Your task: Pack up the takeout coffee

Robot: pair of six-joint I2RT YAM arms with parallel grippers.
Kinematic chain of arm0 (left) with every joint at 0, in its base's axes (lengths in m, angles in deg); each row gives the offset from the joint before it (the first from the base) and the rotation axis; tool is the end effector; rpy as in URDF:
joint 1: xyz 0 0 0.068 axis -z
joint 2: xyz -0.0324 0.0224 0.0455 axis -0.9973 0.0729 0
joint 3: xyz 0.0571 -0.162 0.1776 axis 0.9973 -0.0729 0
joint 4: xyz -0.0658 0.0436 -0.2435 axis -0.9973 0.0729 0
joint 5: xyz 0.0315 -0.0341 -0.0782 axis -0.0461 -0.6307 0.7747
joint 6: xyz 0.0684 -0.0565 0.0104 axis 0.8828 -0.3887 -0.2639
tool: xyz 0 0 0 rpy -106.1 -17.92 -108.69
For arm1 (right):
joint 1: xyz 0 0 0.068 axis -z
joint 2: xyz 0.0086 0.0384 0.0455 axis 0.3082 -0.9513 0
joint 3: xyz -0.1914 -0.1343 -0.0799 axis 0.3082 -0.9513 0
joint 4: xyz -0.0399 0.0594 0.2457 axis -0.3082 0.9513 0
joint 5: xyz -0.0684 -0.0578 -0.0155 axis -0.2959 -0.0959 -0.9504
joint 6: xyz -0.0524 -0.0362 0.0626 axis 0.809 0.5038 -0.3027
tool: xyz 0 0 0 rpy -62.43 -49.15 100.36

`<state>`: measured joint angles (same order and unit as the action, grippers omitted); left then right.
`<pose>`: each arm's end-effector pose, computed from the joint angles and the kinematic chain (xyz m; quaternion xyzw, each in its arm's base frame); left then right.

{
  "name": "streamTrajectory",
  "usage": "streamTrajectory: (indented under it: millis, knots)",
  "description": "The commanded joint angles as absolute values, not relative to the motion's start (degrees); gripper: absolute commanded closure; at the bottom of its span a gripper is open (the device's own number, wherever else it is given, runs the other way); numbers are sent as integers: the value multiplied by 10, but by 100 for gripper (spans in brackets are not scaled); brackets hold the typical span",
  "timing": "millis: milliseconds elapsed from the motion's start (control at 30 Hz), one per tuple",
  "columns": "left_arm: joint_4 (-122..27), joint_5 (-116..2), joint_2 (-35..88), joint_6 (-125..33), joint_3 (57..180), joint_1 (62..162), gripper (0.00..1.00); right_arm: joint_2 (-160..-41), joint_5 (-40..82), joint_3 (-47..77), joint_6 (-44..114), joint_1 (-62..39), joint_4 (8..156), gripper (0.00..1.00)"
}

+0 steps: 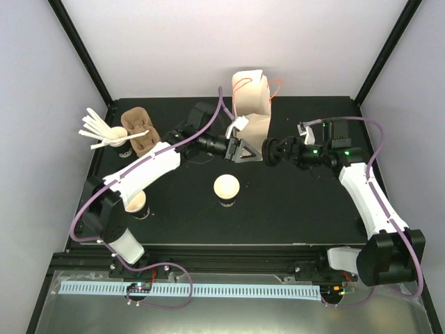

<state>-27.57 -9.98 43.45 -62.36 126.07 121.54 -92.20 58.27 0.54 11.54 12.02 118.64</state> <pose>0.2679 -0.2732 0.2971 0.2845 0.7508 -0.5737 0.1621 0.2740 0.0850 0.2550 0.0491 0.8730 0.4417 0.2008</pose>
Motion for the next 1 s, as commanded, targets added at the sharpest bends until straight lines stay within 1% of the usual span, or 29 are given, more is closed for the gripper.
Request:
streamTrajectory:
  millis: [0,67,167,233,400,533,700,833,867,933,967]
  knots:
    - [-409,21,457,-727,1268,1220,38,-901,677,-11,68,97,1096,32]
    - [-433,23,459,-749,1260,1220,43,-895,681,-18,57,91,1078,32]
    - [-430,16,457,-750,1252,1217,51,-886,686,-28,51,87,1063,32]
    - [-429,8,450,-751,1243,1209,53,-883,687,-31,54,88,1067,32]
    - [-431,-3,439,-759,1218,1188,53,-875,693,-40,47,87,1053,32]
    - [-408,-27,433,-752,1207,1175,50,-876,691,-42,42,87,1043,32]
    - [-415,-24,440,-758,1212,1172,49,-879,688,-43,40,87,1038,32]
    - [-387,-40,436,-738,1217,1167,48,-905,607,-10,98,87,1148,32]
    - [-368,-50,433,-725,1219,1164,48,-916,595,-2,112,87,1170,33]
    - [-323,-74,419,-695,1224,1152,46,-941,551,18,149,74,1218,38]
    - [-291,-87,412,-680,1225,1144,45,-952,523,43,172,59,1248,38]
